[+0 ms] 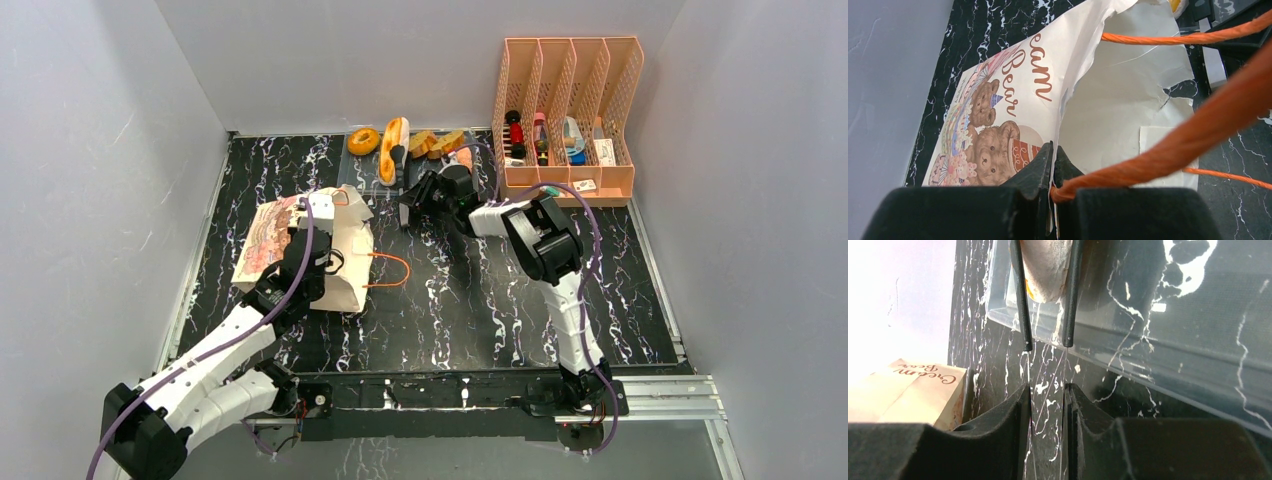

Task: Take the fake bread out of the paper bag
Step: Pick up the clamp from the container.

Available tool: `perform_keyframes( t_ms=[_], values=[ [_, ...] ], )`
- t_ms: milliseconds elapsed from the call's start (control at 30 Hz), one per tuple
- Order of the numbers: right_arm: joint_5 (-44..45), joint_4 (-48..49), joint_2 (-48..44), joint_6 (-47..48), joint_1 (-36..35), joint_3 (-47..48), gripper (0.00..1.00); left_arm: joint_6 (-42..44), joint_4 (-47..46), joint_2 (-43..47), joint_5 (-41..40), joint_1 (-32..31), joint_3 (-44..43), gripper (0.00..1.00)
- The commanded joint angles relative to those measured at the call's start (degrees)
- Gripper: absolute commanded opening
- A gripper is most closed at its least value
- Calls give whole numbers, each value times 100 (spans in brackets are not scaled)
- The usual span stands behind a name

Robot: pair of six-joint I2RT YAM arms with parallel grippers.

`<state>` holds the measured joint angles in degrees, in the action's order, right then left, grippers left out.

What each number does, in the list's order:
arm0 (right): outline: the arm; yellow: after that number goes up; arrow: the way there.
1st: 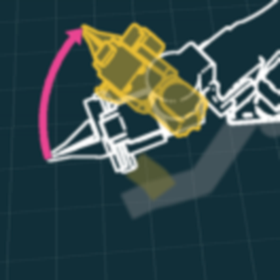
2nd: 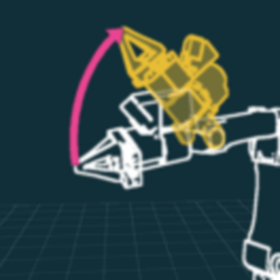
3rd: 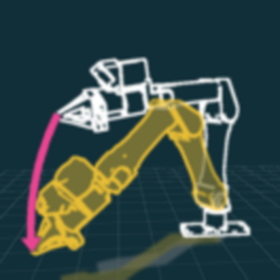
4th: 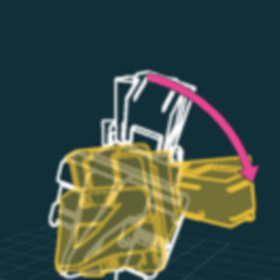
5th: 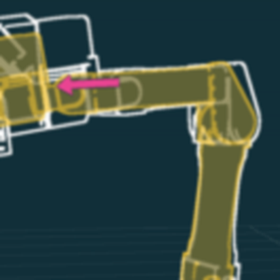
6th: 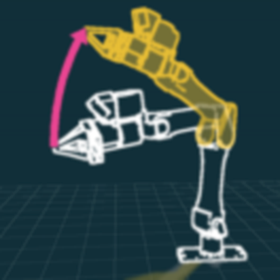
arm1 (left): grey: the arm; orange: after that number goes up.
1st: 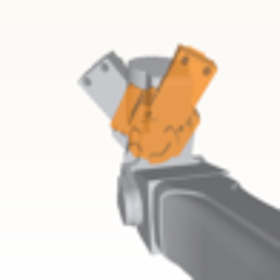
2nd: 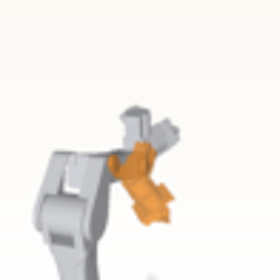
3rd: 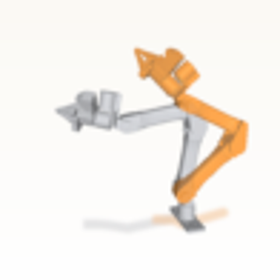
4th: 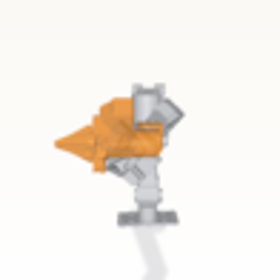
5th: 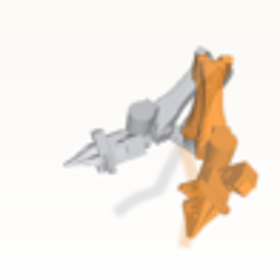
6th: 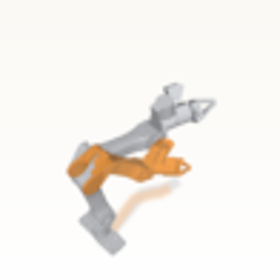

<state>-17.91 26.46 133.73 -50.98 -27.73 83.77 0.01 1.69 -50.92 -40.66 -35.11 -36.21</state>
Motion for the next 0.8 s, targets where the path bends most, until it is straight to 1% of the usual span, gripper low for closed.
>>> perform_keyframes(
  t_ms=[0,167,300,600,767],
  values=[
    [24,422,-619,-26,14,-286,25,6,-110,159,-37,-32,-7,0],
    [81,383,-818,-73,27,-337,30,74,-121,210,-98,-37,6,0],
    [10,325,-742,-208,20,-141,31,82,-116,187,-105,-31,15,0],
    [240,579,-1335,-210,23,-843,31,120,-169,27,-27,-35,2,0],
    [288,636,-1428,-210,34,-1016,31,108,-161,-13,5,-39,-11,0]
  ],
)
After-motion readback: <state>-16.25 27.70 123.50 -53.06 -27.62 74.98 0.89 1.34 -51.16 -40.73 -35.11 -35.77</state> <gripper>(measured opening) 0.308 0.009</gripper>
